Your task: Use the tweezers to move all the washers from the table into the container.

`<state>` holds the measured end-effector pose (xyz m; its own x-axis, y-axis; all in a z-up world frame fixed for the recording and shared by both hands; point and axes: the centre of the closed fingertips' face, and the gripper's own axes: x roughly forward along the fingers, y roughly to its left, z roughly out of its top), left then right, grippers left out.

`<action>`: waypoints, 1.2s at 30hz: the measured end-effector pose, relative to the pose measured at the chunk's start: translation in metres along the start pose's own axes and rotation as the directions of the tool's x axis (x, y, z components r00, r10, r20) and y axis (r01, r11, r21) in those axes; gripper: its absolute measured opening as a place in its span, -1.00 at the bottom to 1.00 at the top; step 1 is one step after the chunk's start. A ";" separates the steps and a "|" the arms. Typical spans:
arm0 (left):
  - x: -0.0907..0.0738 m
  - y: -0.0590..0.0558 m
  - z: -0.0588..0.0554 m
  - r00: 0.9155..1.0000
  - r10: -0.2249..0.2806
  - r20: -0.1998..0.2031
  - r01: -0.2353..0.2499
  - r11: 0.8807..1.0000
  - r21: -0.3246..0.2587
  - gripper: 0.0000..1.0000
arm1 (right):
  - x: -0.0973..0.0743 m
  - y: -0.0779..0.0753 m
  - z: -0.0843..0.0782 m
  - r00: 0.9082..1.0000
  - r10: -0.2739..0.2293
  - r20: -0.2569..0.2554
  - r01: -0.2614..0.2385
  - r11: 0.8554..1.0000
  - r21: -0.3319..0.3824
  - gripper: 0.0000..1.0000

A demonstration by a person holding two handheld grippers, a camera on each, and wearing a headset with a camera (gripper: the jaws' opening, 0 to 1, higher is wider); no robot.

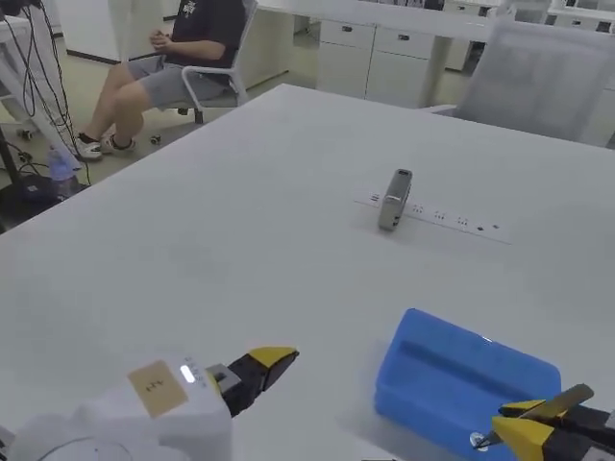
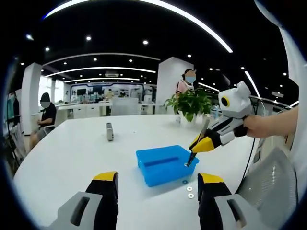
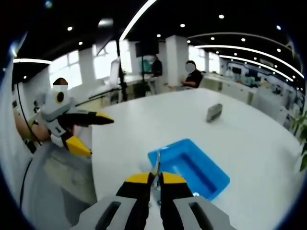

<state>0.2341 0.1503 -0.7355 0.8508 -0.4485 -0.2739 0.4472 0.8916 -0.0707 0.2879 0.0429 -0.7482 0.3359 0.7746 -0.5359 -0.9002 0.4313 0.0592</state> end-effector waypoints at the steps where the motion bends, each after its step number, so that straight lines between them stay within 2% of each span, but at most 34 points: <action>1: 0.000 0.000 0.000 1.000 0.000 -0.001 0.000 1.000 0.000 0.33 | 0.000 -0.002 0.001 1.000 -0.003 0.001 0.003 1.000 0.000 -0.94; 10: 0.000 0.000 -0.002 1.000 0.000 -0.011 0.000 1.000 0.007 0.31 | 0.006 -0.029 0.008 0.999 -0.042 0.017 0.041 0.999 0.020 -0.94; 14: 0.000 0.000 -0.002 1.000 0.000 -0.014 0.000 1.000 0.009 0.30 | 0.013 -0.042 0.003 0.998 -0.058 0.012 0.058 0.996 0.063 -0.94; 19: 0.000 0.000 -0.004 1.000 0.000 -0.020 0.001 1.000 0.012 0.27 | 0.025 -0.058 -0.012 0.996 -0.073 -0.044 0.076 0.993 0.087 -0.94; 23: 0.001 -0.002 -0.005 1.000 -0.007 -0.028 0.007 1.000 0.019 0.23 | 0.033 -0.069 -0.022 0.995 -0.077 -0.063 0.085 0.988 0.130 -0.94; 28: 0.001 -0.001 -0.005 1.000 -0.004 -0.030 0.005 1.000 0.018 0.23 | 0.041 -0.077 -0.032 0.993 -0.072 -0.095 0.085 0.987 0.140 -0.94; 36: 0.001 -0.001 -0.007 0.999 -0.006 -0.040 0.007 1.000 0.024 0.21 | 0.053 -0.077 -0.039 0.991 -0.057 -0.120 0.074 0.988 0.136 -0.94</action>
<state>0.2327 0.1491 -0.7424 0.8363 -0.4511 -0.3115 0.4597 0.8867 -0.0496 0.3644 0.0325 -0.8143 0.3514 0.6875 -0.6355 -0.8269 0.5462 0.1337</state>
